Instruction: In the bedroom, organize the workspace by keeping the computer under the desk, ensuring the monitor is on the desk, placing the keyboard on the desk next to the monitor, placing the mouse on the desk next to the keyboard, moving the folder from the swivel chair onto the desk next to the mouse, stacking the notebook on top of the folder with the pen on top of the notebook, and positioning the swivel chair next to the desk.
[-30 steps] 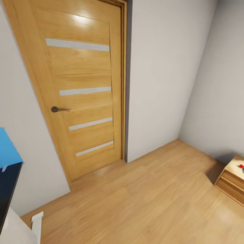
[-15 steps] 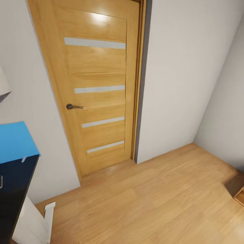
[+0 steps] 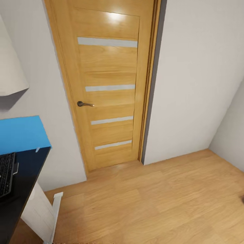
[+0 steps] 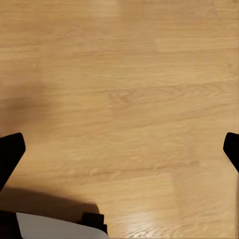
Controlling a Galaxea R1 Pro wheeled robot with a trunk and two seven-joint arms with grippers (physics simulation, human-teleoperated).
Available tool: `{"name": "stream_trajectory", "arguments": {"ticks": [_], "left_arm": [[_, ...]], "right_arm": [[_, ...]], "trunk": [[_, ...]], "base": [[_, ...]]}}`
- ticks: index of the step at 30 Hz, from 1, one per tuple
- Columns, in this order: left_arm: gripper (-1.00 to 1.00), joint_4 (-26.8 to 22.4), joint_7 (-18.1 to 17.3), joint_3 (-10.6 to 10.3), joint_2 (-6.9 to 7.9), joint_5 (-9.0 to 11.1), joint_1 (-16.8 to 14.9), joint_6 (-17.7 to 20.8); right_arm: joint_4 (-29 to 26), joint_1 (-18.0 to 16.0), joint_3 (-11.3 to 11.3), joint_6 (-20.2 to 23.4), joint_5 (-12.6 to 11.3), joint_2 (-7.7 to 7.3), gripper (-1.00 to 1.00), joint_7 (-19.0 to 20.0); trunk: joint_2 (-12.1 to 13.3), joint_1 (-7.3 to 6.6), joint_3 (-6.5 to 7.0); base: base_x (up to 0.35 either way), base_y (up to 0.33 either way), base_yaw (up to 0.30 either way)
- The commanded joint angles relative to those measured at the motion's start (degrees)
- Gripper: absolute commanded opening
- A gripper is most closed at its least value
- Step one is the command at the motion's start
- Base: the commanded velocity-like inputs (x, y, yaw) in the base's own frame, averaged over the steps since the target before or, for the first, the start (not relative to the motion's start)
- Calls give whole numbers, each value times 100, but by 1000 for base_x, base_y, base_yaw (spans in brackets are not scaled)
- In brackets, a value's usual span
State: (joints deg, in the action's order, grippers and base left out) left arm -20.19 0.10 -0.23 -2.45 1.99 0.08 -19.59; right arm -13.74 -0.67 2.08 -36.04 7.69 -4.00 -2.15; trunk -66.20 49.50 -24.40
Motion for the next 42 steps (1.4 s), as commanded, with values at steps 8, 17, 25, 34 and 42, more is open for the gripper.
{"name": "stream_trajectory", "arguments": {"ticks": [8, 17, 25, 34, 42], "left_arm": [[100, -6, 4, -3, -1, 20, 1, -2], [100, -6, 7, -3, -1, 29, 1, -2], [100, -3, 7, -3, -1, 28, 1, -3], [100, -2, 7, 1, -1, 29, 1, -5], [100, -4, 7, 5, 2, 24, 1, -8]], "right_arm": [[3, -3, 21, -17, 23, -4, 100, -23], [3, -3, 21, -17, 25, -4, 100, -22], [17, -3, 21, -17, 30, -1, 100, -22], [20, -3, 21, -17, 28, -1, 100, -23], [21, -3, 21, -17, 30, 2, 100, -23]], "trunk": [[-3, 0, -9], [-3, 0, -9], [-3, 0, -9], [-3, 0, -2], [-3, 0, 13]], "base": [[0, -307, 283], [0, -120, 130], [0, -8, 15], [0, 0, 176], [4, 0, 257]]}}
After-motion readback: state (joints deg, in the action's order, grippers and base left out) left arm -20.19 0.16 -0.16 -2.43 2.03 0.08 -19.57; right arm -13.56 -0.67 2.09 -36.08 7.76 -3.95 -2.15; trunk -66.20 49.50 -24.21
